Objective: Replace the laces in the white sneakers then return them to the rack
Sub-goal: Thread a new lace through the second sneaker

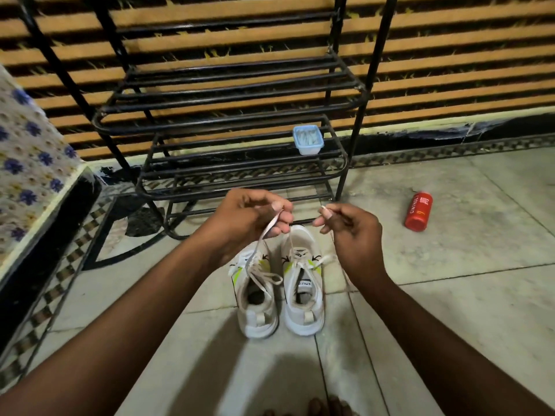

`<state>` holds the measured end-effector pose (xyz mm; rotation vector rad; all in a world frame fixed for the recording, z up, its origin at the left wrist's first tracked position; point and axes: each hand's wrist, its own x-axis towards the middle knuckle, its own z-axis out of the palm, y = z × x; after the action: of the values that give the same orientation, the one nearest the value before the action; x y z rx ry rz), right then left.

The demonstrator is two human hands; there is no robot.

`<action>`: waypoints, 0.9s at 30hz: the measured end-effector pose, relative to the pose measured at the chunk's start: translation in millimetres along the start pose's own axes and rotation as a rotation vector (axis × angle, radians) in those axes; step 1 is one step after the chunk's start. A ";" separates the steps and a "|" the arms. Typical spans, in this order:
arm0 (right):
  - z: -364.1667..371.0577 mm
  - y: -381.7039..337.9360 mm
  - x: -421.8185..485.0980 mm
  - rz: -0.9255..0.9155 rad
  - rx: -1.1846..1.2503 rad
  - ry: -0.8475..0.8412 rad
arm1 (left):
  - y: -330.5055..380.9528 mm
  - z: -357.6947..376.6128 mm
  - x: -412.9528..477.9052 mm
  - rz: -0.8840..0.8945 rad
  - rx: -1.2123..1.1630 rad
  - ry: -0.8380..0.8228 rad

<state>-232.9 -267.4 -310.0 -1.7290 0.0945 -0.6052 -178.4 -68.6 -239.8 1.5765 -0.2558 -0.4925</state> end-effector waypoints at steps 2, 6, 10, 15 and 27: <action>-0.1 -18.3 5.9 -0.024 0.012 0.021 | 12.8 -1.5 -3.4 -0.007 -0.044 -0.026; -2.7 -44.9 15.9 -0.080 -0.040 0.059 | 27.4 3.4 -8.7 0.036 -0.001 -0.016; -8.9 -66.0 23.7 -0.089 0.027 0.097 | 33.3 13.9 -9.6 0.086 0.147 0.071; -10.5 -81.6 33.8 -0.042 0.093 0.129 | 39.6 21.6 -4.5 0.211 0.229 0.198; -1.8 -118.2 43.7 -0.027 0.243 0.091 | 66.6 29.5 -9.2 0.411 0.126 0.212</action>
<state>-226.5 -255.2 -184.8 -1.4702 0.0592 -0.6860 -191.1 -95.6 -172.7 1.6292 -0.4431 0.0105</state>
